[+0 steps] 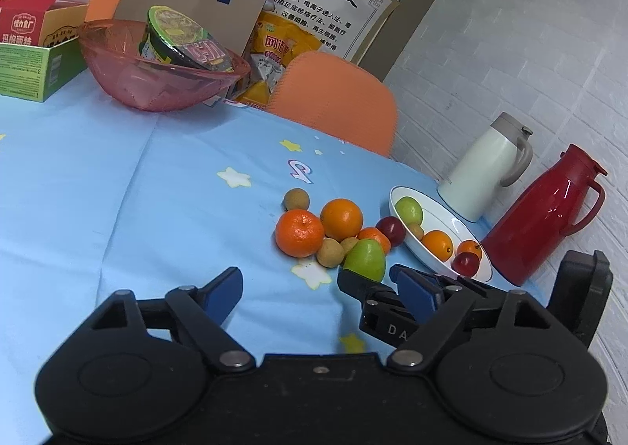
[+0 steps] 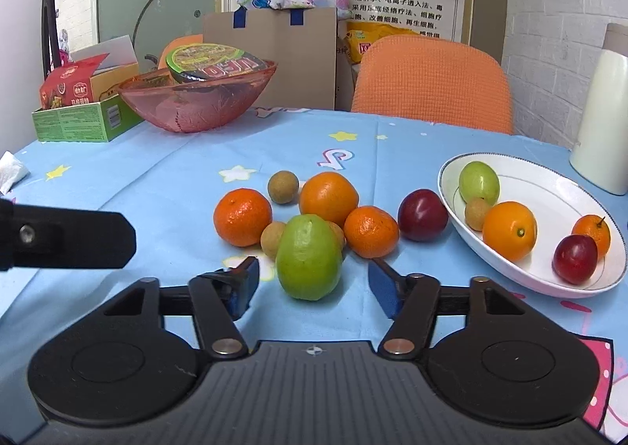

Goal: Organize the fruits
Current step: 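Withdraw both tools from the plate back toward the fruit pile, then close both tools together around a large green apple from the pile, then carry the green apple onto the white plate and open both tools, then withdraw both tools from the plate back toward the fruit pile, then close both tools together around a brown kiwi in the pile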

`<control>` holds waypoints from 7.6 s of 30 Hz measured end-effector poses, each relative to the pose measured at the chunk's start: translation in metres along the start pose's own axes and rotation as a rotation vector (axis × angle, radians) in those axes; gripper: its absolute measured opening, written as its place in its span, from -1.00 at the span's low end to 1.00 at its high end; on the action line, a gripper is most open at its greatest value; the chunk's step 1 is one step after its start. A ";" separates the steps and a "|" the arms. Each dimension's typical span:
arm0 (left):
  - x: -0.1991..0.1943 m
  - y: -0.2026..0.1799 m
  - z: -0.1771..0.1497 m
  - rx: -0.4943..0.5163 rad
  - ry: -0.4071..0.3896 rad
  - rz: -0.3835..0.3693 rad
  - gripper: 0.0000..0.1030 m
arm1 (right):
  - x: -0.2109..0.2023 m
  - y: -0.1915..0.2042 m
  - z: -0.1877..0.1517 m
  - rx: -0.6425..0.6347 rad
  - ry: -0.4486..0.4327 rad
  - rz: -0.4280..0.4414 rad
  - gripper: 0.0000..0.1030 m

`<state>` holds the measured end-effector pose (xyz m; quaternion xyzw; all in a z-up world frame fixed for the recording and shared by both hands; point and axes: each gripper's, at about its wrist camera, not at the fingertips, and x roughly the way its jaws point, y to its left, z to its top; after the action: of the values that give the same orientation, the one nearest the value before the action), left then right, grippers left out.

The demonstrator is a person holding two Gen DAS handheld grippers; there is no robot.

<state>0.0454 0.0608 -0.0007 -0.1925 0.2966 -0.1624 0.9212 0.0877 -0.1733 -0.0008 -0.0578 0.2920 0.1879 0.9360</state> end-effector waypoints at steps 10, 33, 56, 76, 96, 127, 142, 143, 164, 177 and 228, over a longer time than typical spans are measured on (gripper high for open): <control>0.006 -0.011 -0.001 0.019 0.032 -0.028 0.60 | -0.004 -0.007 -0.003 0.025 0.030 0.055 0.28; 0.061 -0.052 -0.014 0.040 0.191 -0.167 0.40 | -0.047 -0.016 -0.022 0.009 0.000 0.108 0.27; 0.092 -0.037 -0.002 -0.038 0.211 -0.137 0.50 | -0.030 -0.025 -0.021 0.088 -0.019 0.099 0.86; 0.085 -0.044 -0.011 0.003 0.234 -0.154 0.50 | -0.036 -0.021 -0.026 0.060 0.000 0.114 0.83; 0.106 -0.109 0.011 0.121 0.187 -0.220 0.49 | -0.057 -0.063 -0.011 0.131 -0.120 0.007 0.56; 0.257 -0.142 0.062 0.069 0.302 -0.237 0.61 | 0.018 -0.164 0.023 0.241 -0.108 -0.061 0.36; 0.236 -0.151 0.065 0.107 0.220 -0.250 1.00 | 0.014 -0.163 0.022 0.219 -0.133 -0.087 0.54; 0.231 -0.153 0.066 0.112 0.204 -0.244 1.00 | 0.012 -0.162 0.022 0.215 -0.137 -0.090 0.62; 0.139 -0.161 0.055 0.133 0.120 -0.157 1.00 | -0.037 -0.135 0.006 0.201 -0.139 -0.138 1.00; 0.064 -0.089 0.013 0.010 0.070 -0.063 1.00 | -0.042 -0.094 -0.022 0.180 -0.048 -0.045 1.00; 0.033 0.015 0.006 -0.073 0.074 -0.068 -0.12 | 0.027 -0.012 0.015 0.105 0.012 0.029 -0.10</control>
<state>0.0769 0.0617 -0.0187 -0.2299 0.3293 -0.1896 0.8960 0.1209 -0.1721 -0.0038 -0.0053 0.3078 0.1854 0.9332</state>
